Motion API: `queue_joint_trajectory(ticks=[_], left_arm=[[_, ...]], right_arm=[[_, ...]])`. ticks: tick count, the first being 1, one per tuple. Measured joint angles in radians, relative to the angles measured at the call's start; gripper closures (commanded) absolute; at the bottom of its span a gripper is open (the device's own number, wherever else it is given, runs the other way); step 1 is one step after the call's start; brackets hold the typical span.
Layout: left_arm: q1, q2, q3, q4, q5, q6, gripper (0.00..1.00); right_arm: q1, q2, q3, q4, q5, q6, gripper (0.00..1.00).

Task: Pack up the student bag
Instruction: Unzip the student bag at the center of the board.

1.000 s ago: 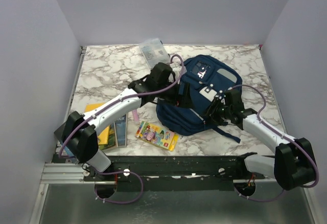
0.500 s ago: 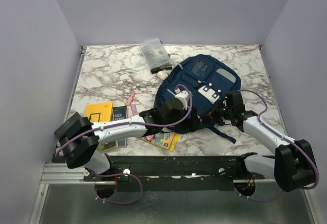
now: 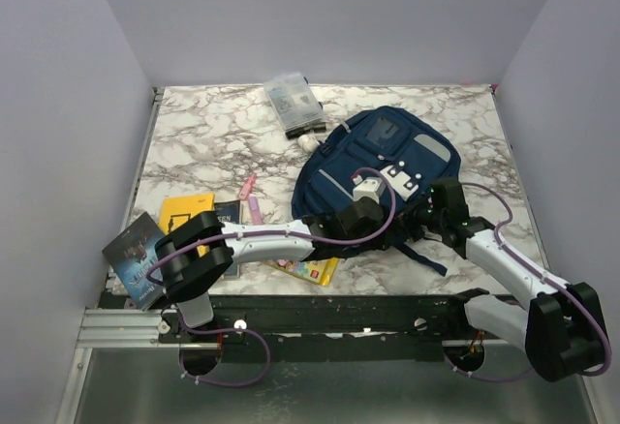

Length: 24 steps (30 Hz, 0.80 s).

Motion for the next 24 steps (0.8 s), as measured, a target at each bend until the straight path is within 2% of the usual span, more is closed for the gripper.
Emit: queue_joint_trajectory(ticks=[5,14,24], left_arm=[[-0.012,0.067,0.110,-0.096,-0.084,-0.053,0.61],[-0.023,0.130,0.191,-0.207,-0.146,-0.086,0.62],[-0.026,0.165,0.233,-0.288,-0.188,-0.104,0.87]], right_arm=[[0.000,-0.025,0.000,-0.021,0.004,0.050,0.99],[0.001,-0.031,0.000,-0.027,0.018,0.087,0.99],[0.001,-0.033,0.000,-0.031,0.032,0.095,0.99]])
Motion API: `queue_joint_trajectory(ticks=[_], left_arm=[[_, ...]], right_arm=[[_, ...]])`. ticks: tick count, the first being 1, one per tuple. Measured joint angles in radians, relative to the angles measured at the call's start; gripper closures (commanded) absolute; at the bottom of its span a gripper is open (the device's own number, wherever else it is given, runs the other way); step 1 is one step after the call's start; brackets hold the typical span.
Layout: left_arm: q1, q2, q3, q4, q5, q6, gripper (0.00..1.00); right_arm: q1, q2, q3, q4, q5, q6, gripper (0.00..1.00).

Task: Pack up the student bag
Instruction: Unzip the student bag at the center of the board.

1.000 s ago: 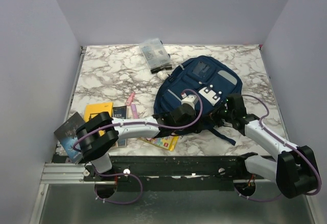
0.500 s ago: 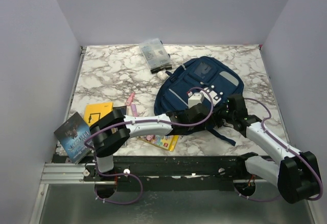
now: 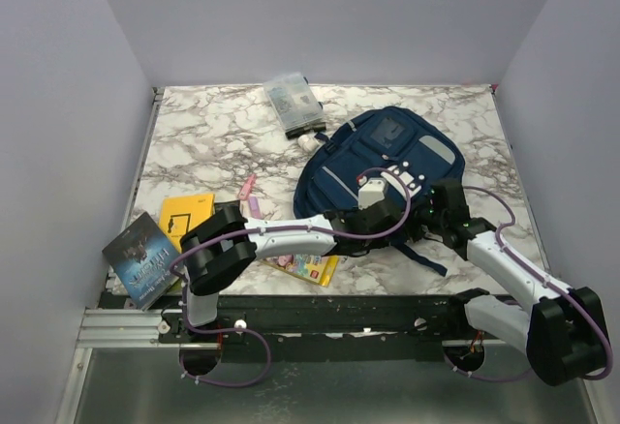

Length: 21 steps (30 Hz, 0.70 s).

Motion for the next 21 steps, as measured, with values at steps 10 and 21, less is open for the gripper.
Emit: queue_joint_trajectory(ticks=[10,21], left_arm=[[-0.007,-0.084,-0.142,0.035,-0.026,0.007,1.00],[0.176,-0.195,-0.206,0.066,0.166,0.209,1.00]], right_arm=[[0.012,-0.058,0.016,-0.083,0.080,-0.105,0.99],[-0.070,-0.022,0.140,-0.222,0.140,-0.441,0.99]])
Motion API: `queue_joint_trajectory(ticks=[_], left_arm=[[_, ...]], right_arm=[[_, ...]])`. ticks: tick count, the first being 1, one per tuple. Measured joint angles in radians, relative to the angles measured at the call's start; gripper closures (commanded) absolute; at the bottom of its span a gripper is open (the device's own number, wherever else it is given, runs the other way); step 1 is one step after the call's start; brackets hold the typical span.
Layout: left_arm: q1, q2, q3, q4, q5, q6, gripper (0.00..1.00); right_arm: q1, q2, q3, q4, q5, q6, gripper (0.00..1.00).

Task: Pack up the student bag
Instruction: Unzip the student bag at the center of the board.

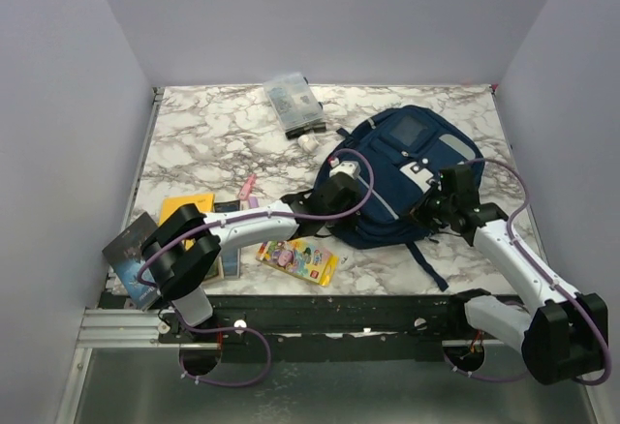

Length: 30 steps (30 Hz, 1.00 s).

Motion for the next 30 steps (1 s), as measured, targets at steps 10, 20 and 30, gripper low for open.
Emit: queue_joint_trajectory(ticks=[10,20,30], left_arm=[[0.040,0.000,0.014,-0.038,0.279,0.103,1.00],[0.068,0.003,0.015,-0.074,0.457,0.066,1.00],[0.074,0.026,0.018,-0.030,0.567,0.000,1.00]], right_arm=[[-0.011,0.063,0.145,-0.119,0.144,-0.196,0.58],[-0.013,-0.112,0.071,-0.057,-0.085,-0.123,0.35],[0.000,-0.307,-0.079,-0.129,-0.174,0.257,0.27]])
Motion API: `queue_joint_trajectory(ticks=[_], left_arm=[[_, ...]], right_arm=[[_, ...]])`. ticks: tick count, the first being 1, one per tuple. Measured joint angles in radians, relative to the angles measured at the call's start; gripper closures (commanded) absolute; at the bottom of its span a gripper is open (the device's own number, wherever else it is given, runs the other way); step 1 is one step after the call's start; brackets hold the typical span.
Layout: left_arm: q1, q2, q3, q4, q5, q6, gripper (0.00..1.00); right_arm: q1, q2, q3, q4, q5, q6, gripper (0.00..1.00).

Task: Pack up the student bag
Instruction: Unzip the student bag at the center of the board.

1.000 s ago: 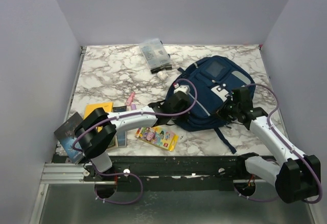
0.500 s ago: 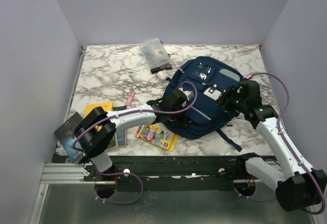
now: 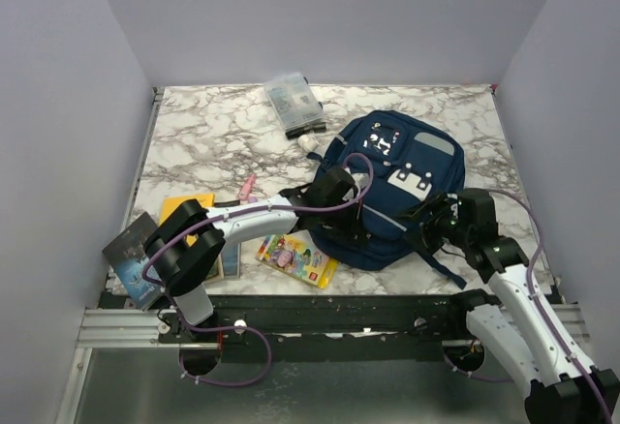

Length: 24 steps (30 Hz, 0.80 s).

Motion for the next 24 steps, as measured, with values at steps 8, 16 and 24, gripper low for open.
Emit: queue_joint_trajectory(ticks=[8,16,24], left_arm=[[0.000,0.009,0.013,0.015,0.045,-0.028,1.00],[0.000,0.010,0.024,0.020,0.055,-0.039,1.00],[-0.015,0.011,0.039,0.022,0.044,-0.032,1.00]], right_arm=[[0.000,0.078,-0.088,0.082,-0.063,0.181,0.30],[0.000,0.006,-0.091,0.079,-0.061,0.234,0.50],[0.000,-0.011,-0.148,0.117,-0.034,0.349,0.99]])
